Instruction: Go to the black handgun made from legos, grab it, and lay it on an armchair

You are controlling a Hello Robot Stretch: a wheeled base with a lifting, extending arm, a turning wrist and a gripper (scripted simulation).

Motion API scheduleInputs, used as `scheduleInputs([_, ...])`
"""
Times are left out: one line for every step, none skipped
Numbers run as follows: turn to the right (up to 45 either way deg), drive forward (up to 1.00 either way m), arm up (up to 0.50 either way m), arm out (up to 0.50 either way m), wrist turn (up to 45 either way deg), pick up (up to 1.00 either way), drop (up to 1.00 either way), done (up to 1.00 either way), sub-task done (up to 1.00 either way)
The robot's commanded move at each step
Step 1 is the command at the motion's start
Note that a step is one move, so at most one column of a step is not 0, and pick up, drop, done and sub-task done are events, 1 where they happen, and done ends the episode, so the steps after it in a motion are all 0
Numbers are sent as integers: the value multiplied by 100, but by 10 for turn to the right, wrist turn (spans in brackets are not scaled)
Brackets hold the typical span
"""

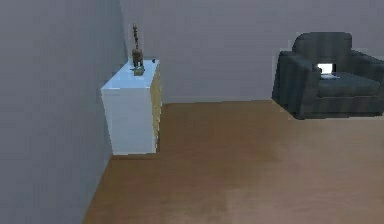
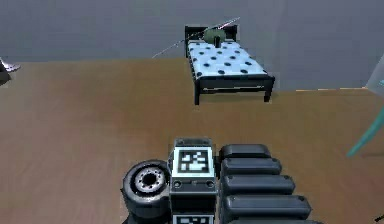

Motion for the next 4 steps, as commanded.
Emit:
scheduleInputs([-30, 0, 0, 0, 0, 0, 0, 0, 0])
scheduleInputs([0, 75, 0, 0, 0, 0, 0, 0, 0])
scheduleInputs([420, 0, 0, 0, 0, 0, 0, 0, 0])
scheduleInputs([30, 0, 0, 0, 0, 0, 0, 0, 0])
